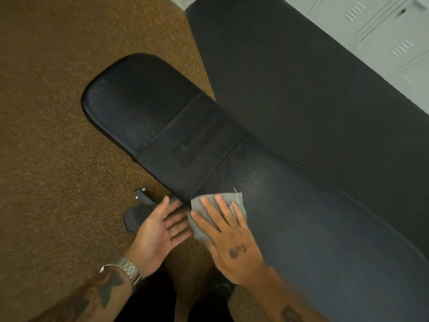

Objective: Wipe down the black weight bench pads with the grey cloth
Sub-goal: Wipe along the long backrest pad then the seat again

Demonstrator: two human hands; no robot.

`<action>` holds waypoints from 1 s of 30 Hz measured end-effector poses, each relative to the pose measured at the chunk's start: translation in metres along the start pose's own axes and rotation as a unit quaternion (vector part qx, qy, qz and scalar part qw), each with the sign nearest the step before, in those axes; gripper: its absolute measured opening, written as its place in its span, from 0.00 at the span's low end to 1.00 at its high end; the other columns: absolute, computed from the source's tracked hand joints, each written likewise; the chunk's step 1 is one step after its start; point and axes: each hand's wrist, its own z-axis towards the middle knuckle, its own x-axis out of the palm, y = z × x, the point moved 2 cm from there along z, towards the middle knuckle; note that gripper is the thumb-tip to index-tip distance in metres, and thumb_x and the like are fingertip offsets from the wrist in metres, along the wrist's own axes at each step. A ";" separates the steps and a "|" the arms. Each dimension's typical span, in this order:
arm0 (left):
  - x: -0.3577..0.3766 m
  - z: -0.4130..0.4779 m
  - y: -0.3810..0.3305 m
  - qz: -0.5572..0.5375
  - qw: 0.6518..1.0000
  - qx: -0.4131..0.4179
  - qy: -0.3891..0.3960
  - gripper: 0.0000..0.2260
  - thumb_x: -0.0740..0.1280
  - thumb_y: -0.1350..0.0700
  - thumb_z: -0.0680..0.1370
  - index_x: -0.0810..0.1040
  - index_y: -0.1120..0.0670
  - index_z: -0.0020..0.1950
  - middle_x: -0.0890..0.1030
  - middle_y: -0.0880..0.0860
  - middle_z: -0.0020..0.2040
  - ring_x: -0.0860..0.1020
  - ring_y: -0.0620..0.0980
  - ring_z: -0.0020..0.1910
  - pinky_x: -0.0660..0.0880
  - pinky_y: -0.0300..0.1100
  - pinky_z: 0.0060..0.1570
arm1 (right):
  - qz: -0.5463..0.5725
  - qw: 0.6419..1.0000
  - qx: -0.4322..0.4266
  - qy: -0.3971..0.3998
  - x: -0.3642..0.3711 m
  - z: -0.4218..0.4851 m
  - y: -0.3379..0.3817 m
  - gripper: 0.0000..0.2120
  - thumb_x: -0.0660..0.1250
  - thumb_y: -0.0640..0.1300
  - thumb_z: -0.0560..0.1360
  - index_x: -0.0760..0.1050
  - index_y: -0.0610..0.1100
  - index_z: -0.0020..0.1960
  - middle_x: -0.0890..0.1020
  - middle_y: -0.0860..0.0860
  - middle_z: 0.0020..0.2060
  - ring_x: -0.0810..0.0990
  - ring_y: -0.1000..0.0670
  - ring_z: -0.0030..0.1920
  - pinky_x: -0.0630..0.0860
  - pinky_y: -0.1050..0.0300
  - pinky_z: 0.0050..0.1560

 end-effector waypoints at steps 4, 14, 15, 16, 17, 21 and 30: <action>0.005 0.006 0.005 -0.008 1.000 -0.005 -0.007 0.26 0.61 0.39 0.78 0.71 0.53 0.72 0.81 0.60 0.64 0.81 0.59 0.60 0.74 0.56 0.64 | 0.016 0.998 0.056 -0.009 -0.005 -0.026 -0.051 0.27 0.49 0.53 0.82 0.51 0.53 0.81 0.51 0.52 0.81 0.47 0.48 0.80 0.51 0.43 0.77; 0.007 0.012 0.009 -0.029 0.999 0.013 -0.014 0.25 0.60 0.41 0.80 0.73 0.56 0.70 0.83 0.60 0.60 0.82 0.58 0.58 0.75 0.54 0.61 | 0.103 0.946 0.295 -0.081 -0.056 0.063 -0.164 0.25 0.47 0.55 0.84 0.49 0.54 0.81 0.51 0.52 0.81 0.45 0.46 0.80 0.43 0.45 0.77; 0.008 0.013 0.010 -0.028 0.999 0.015 -0.017 0.24 0.60 0.41 0.80 0.73 0.56 0.69 0.82 0.61 0.61 0.82 0.59 0.59 0.75 0.54 0.60 | 0.094 0.949 0.289 -0.079 -0.058 0.074 -0.154 0.26 0.47 0.54 0.84 0.48 0.53 0.81 0.51 0.51 0.81 0.45 0.45 0.80 0.43 0.44 0.77; 0.008 0.014 0.010 -0.028 0.999 0.018 -0.021 0.23 0.60 0.41 0.80 0.74 0.56 0.68 0.82 0.61 0.61 0.82 0.59 0.59 0.75 0.54 0.60 | 0.088 0.955 0.273 -0.078 -0.058 0.083 -0.141 0.26 0.46 0.55 0.84 0.46 0.53 0.81 0.49 0.50 0.81 0.43 0.45 0.80 0.42 0.43 0.77; 0.010 0.015 0.012 -0.029 0.999 0.019 -0.025 0.23 0.60 0.41 0.80 0.75 0.56 0.67 0.82 0.61 0.61 0.81 0.59 0.59 0.75 0.54 0.60 | 0.084 0.961 0.254 -0.076 -0.057 0.088 -0.127 0.27 0.45 0.55 0.84 0.45 0.53 0.81 0.47 0.49 0.81 0.41 0.44 0.80 0.39 0.43 0.77; 0.015 0.018 0.018 -0.029 0.999 0.018 -0.032 0.22 0.59 0.40 0.80 0.76 0.53 0.65 0.81 0.61 0.62 0.79 0.60 0.61 0.73 0.56 0.64 | 0.061 0.980 0.178 -0.067 -0.038 0.074 -0.066 0.28 0.45 0.56 0.84 0.42 0.53 0.81 0.40 0.49 0.80 0.35 0.43 0.79 0.32 0.45 0.74; 0.026 0.014 0.024 -0.029 0.999 0.020 -0.040 0.27 0.58 0.38 0.80 0.69 0.54 0.73 0.80 0.61 0.63 0.79 0.60 0.62 0.72 0.57 0.64 | 0.055 0.989 0.138 -0.023 0.006 -0.074 -0.058 0.26 0.46 0.56 0.83 0.49 0.55 0.81 0.49 0.54 0.81 0.44 0.48 0.80 0.43 0.45 0.77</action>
